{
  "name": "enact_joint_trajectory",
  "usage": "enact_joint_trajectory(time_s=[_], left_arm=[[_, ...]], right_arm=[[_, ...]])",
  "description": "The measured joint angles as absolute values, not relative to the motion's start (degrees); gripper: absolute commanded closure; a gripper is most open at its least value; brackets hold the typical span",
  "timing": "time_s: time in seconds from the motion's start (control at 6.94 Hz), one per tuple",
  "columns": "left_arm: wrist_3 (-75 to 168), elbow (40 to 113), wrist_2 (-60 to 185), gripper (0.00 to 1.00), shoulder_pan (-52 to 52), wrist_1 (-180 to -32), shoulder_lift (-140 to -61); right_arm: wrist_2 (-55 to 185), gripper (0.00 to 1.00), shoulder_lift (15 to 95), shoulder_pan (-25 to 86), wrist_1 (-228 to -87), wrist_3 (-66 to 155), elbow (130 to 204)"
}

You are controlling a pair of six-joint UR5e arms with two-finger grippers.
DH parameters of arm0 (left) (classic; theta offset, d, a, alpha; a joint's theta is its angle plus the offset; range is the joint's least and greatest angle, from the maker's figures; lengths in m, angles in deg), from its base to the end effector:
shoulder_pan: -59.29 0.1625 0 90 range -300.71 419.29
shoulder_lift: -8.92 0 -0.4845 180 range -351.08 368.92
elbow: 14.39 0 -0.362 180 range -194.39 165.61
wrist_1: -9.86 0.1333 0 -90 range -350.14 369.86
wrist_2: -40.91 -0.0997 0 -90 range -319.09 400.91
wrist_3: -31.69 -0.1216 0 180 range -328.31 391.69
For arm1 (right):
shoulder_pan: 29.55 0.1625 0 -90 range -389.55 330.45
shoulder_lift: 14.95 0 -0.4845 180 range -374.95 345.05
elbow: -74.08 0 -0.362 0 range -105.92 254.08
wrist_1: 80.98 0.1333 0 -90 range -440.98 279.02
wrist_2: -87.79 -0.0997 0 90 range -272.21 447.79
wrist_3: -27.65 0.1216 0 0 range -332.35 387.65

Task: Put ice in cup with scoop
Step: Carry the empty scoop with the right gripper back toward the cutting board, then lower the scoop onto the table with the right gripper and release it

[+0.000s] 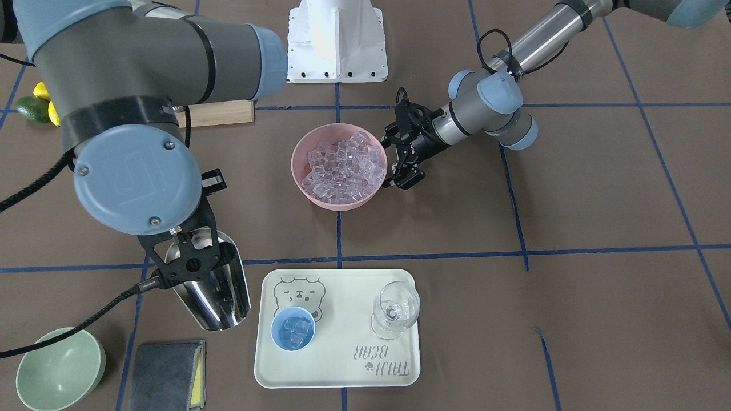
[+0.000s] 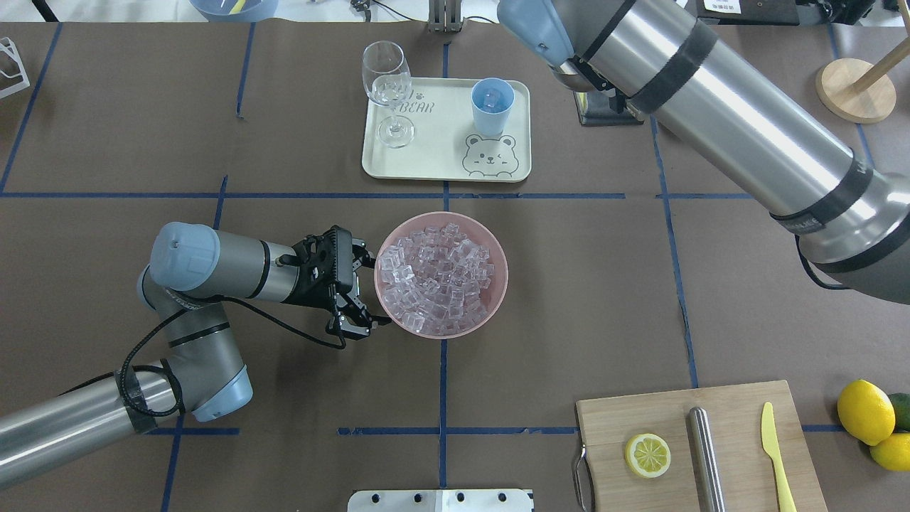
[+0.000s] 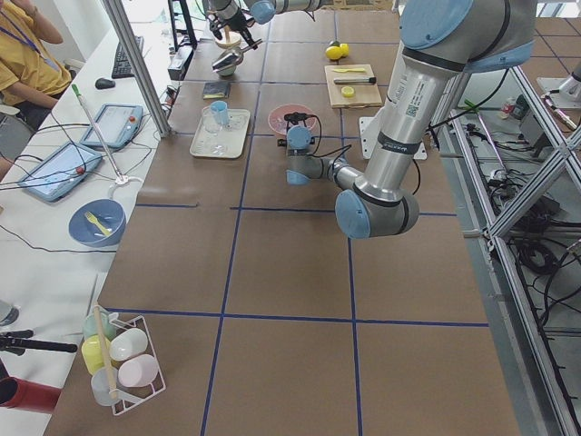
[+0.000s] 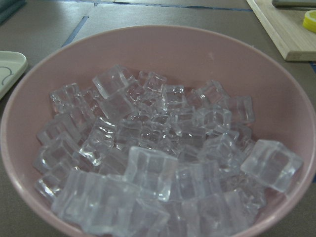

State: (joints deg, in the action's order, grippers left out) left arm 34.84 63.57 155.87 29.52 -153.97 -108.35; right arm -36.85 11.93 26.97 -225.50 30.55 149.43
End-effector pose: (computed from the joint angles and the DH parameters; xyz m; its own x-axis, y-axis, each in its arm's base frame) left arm 0.5523 -0.4104 0.4002 0.0846 0.9945 -0.0619 -0.0096 0.0629 0.9980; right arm -0.3661 -0.6699 0.2206 0.7461 -0.3614 0.5592 0.5115 0.8488 -0.1339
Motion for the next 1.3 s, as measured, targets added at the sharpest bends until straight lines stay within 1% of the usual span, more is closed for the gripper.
enact_joint_trajectory(time_s=[0.14,0.29,0.58,0.86,1.01,1.15,1.3], left_arm=[[34.8,63.6,155.9,0.0,29.4,-154.0,-108.2],[34.8,63.6,155.9,0.0,29.4,-154.0,-108.0],[34.9,63.6,155.9,0.0,29.4,-154.5,-107.4],[34.9,63.6,155.9,0.0,29.4,-155.2,-106.8],[34.9,63.6,155.9,0.0,29.4,-155.4,-106.7],[34.8,63.5,155.9,0.0,29.5,-155.4,-106.6],[34.8,63.5,155.9,0.0,29.5,-155.5,-106.6]], right_arm=[[-38.9,1.0,14.9,27.3,-226.6,36.9,155.1],[-40.2,1.0,19.8,27.4,-227.1,42.5,163.2],[-42.8,1.0,32.9,27.3,-227.5,48.1,181.6],[-42.9,1.0,44.5,24.1,-225.7,56.2,194.1],[-42.4,1.0,49.9,21.9,-222.6,59.3,197.4],[-41.3,1.0,55.7,19.3,-216.8,63.0,199.2],[-39.8,1.0,61.6,16.4,-207.7,68.2,199.6]])
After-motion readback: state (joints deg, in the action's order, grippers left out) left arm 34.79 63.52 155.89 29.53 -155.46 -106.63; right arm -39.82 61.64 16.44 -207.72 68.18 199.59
